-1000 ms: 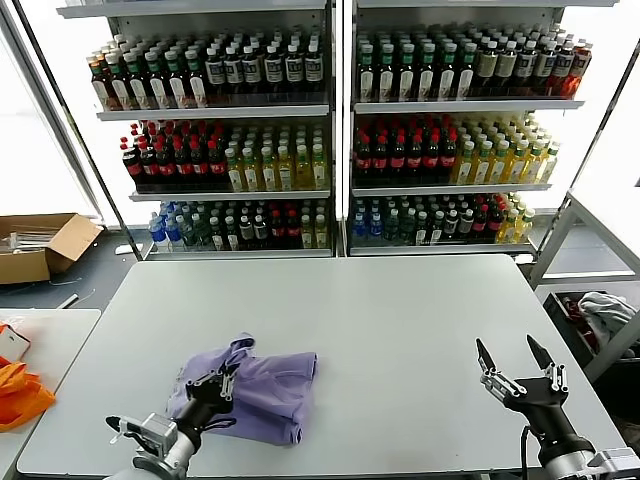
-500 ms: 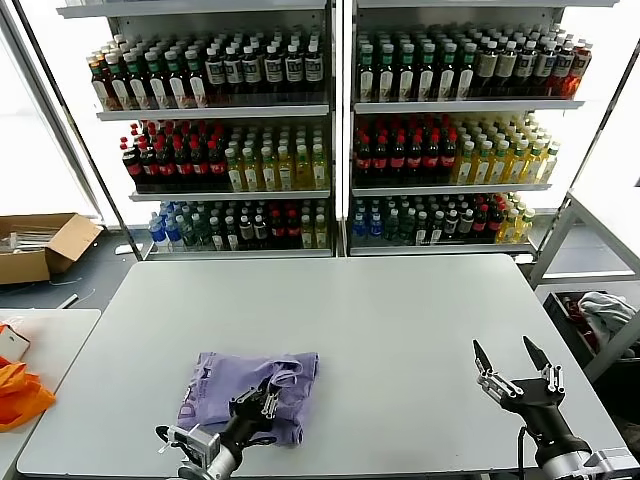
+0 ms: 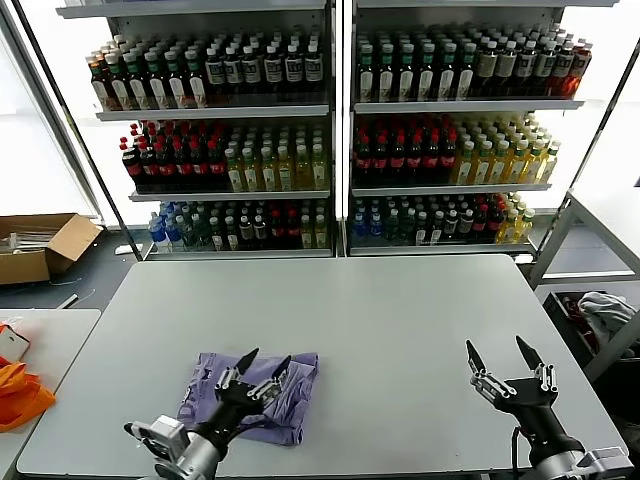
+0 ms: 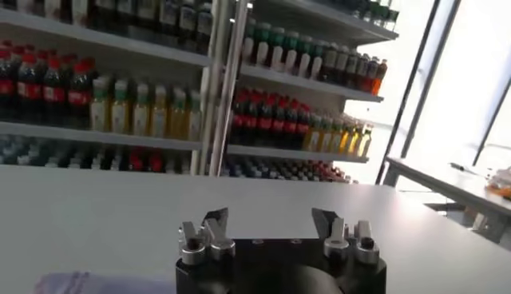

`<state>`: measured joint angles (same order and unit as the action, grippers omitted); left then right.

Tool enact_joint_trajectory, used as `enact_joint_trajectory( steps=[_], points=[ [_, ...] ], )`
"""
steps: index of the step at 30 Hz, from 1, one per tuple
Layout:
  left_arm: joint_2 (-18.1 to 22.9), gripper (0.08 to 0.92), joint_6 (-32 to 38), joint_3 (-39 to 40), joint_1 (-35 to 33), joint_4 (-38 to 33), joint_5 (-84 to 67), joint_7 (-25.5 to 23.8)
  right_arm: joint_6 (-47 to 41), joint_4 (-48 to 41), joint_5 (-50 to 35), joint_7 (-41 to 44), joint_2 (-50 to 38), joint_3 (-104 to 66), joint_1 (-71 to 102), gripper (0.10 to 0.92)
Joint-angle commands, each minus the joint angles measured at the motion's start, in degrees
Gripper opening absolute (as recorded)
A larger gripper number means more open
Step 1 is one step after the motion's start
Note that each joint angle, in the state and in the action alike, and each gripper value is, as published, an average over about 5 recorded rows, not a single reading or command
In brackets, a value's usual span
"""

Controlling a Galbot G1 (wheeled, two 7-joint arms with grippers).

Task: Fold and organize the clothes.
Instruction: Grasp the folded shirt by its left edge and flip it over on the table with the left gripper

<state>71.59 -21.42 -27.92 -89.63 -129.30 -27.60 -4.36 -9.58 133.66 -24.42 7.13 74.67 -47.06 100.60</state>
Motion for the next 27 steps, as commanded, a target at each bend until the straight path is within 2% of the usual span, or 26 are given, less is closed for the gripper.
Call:
enact_joint_trajectory(
  steps=[1, 6, 13, 19, 27],
  points=[
    [-4.7, 0.751, -1.8, -23.6, -1.8, -1.6, -12.7, 1.6, 0.2, -0.2, 0.4, -0.1, 0.0, 1.3, 0.2, 0.823],
    [-3.8, 0.819, -2.0, -22.2, -3.8, 5.5, -4.4, 1.2, 0.4, -0.1, 1.0, -0.1, 0.3, 2.4, -0.1, 0.823],
    [0.0, 0.823, -2.8, -14.5, -3.1, 10.5, 1.5, 0.8, 0.7, 0.0, 1.0, -0.1, 0.1, 2.1, 0.6, 0.823],
    [0.6, 0.823, -3.3, -9.0, -0.7, 15.2, 3.5, 0.8, 0.9, 0.0, 1.0, -0.2, 0.3, 2.2, 1.0, 0.823],
    [0.7, 0.809, -3.2, -6.6, -0.7, 17.9, 5.0, -0.5, 1.1, -0.6, 0.8, 0.0, 0.4, 2.8, 1.3, 0.823]
  ],
)
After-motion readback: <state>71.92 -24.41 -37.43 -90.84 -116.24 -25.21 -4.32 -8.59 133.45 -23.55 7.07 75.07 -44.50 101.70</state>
